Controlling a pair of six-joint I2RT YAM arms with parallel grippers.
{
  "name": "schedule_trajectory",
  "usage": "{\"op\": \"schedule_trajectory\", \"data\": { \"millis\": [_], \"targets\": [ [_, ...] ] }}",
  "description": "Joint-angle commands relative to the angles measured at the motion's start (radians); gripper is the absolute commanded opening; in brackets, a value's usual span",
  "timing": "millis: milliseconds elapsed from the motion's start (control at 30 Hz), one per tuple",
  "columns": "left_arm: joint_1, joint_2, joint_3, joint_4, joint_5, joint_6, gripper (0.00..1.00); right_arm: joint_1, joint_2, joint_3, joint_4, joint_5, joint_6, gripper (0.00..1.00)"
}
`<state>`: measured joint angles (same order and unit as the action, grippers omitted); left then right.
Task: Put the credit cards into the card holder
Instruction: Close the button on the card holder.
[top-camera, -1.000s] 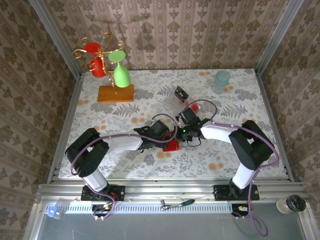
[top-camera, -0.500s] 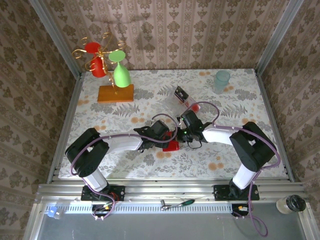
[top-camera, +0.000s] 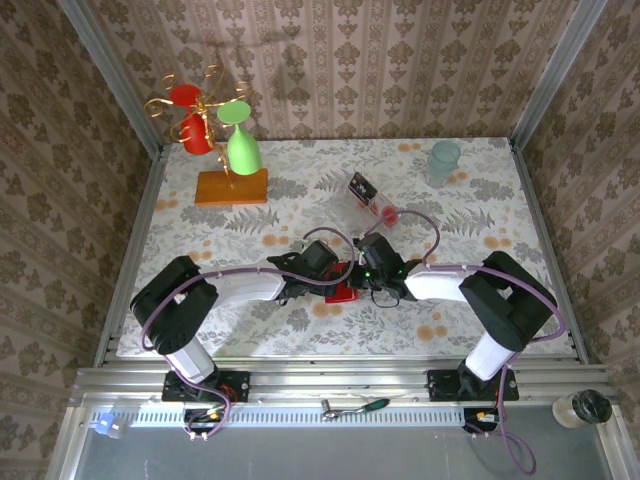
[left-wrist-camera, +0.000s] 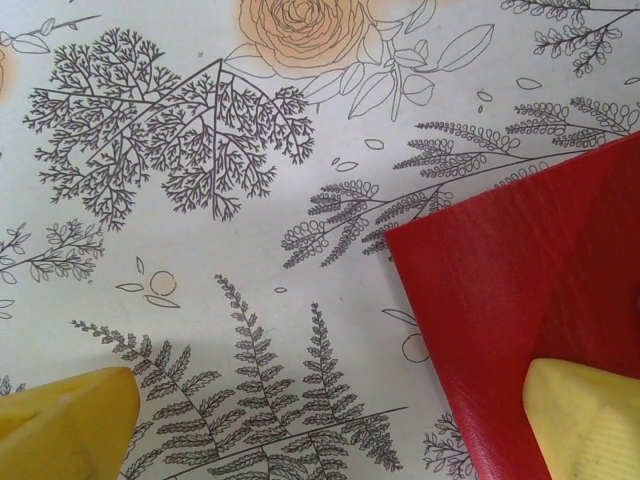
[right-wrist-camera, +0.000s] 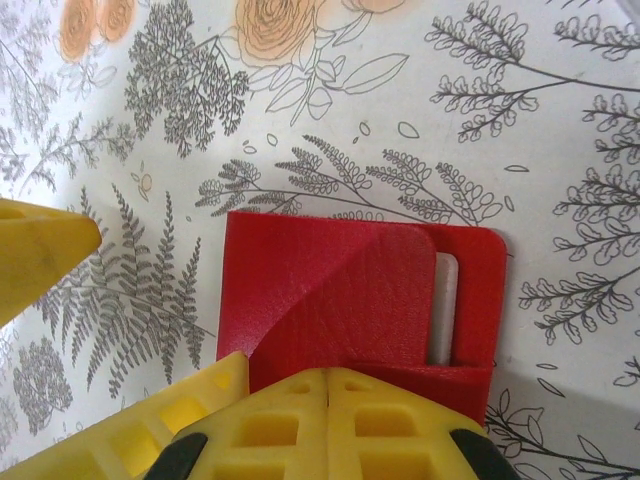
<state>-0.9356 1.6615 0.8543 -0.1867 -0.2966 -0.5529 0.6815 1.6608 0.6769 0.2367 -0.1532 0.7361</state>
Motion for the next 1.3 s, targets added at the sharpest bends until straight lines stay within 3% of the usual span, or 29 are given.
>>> {"op": "schedule_trajectory", "data": {
  "millis": [0, 333, 733, 1267],
  "targets": [
    [-0.005, 0.027, -0.009, -0.037, -0.019, 0.004, 1.0, 0.073, 0.096, -0.123, -0.113, 0.009, 0.057, 0.0],
    [0.01, 0.005, 0.0, -0.034, -0.008, -0.017, 1.0, 0.126, 0.107, -0.158, -0.102, 0.074, 0.031, 0.0],
    [0.103, -0.058, -0.017, 0.011, 0.088, -0.081, 1.0, 0.136, 0.093, -0.204, -0.089, 0.13, 0.016, 0.0],
    [0.078, 0.048, 0.013, -0.014, 0.087, -0.036, 1.0, 0.179, 0.07, -0.193, -0.174, 0.221, -0.012, 0.0]
  ]
}}
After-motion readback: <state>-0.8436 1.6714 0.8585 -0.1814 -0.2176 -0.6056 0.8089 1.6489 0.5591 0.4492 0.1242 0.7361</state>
